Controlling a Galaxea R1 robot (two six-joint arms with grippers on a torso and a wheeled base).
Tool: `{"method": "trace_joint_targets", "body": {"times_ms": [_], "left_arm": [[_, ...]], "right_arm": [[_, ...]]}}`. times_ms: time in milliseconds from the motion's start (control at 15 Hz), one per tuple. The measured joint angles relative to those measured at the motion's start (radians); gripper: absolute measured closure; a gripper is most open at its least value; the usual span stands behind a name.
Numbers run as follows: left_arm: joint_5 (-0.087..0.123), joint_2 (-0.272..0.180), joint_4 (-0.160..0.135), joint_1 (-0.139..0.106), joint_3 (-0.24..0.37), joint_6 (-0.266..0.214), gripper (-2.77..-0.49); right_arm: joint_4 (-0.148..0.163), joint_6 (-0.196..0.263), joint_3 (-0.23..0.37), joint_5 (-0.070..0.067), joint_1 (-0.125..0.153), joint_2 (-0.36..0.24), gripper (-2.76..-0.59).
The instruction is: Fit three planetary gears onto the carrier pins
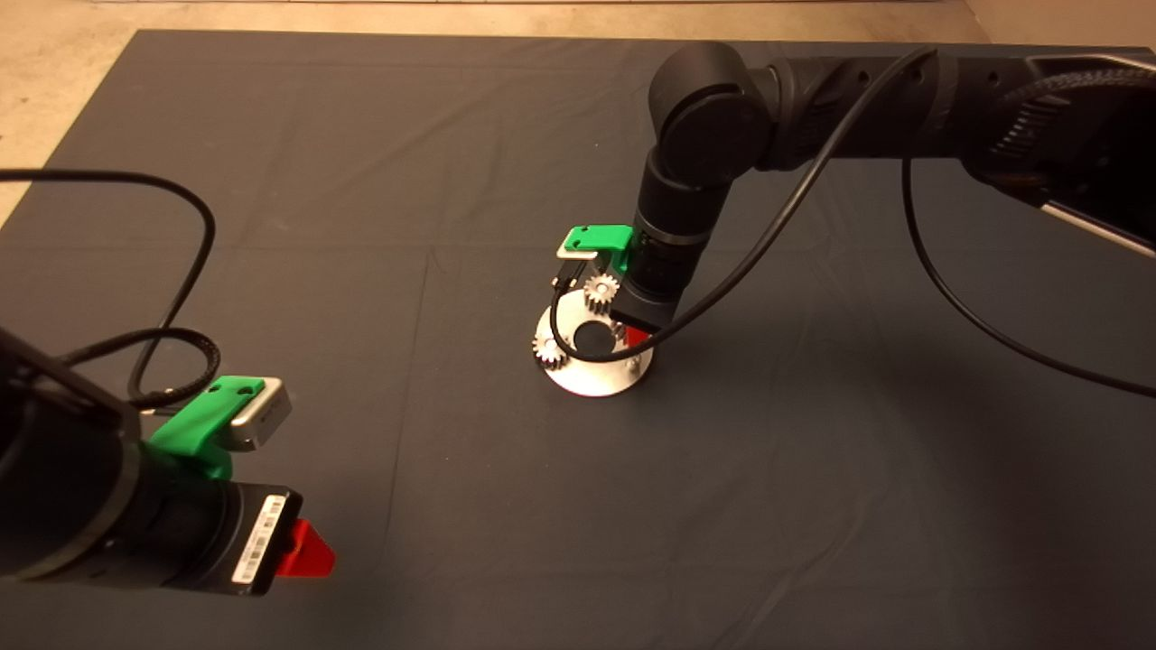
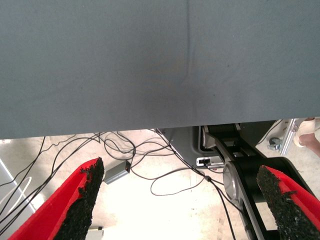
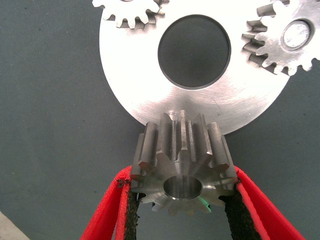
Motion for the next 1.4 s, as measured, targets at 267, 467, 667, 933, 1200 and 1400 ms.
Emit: {"method": "trace_joint_targets", "body": {"times_ms": [267, 467, 667, 933, 1200, 1400], "left_arm": [[0.0, 0.0, -0.001, 0.003, 0.0, 0.0, -2.17], [0.001, 0.0, -0.001, 0.011, 0.0, 0.0, -2.17], [0.0, 0.0, -0.003, 0.014, 0.0, 0.0, -2.17], [0.0, 0.0, -0.003, 0.022, 0.0, 0.0, -2.17], [0.0, 0.0, -0.003, 0.022, 0.0, 0.0, -2.17], [0.0, 0.0, -0.003, 0.022, 0.0, 0.0, -2.17]], "right_arm": [[-0.004, -0.018, 0.0, 0.0, -0.01, 0.001, -1.03], [-0.005, -0.044, 0.0, 0.0, -0.013, 0.004, -1.03], [-0.007, -0.076, 0.0, 0.0, -0.013, 0.005, -1.03], [-0.007, -0.125, 0.0, -0.001, -0.019, 0.005, -1.03], [-0.007, -0.155, 0.0, 0.0, -0.022, 0.005, -1.03], [-0.007, -0.176, -0.005, 0.0, -0.023, 0.002, -1.03]]}}
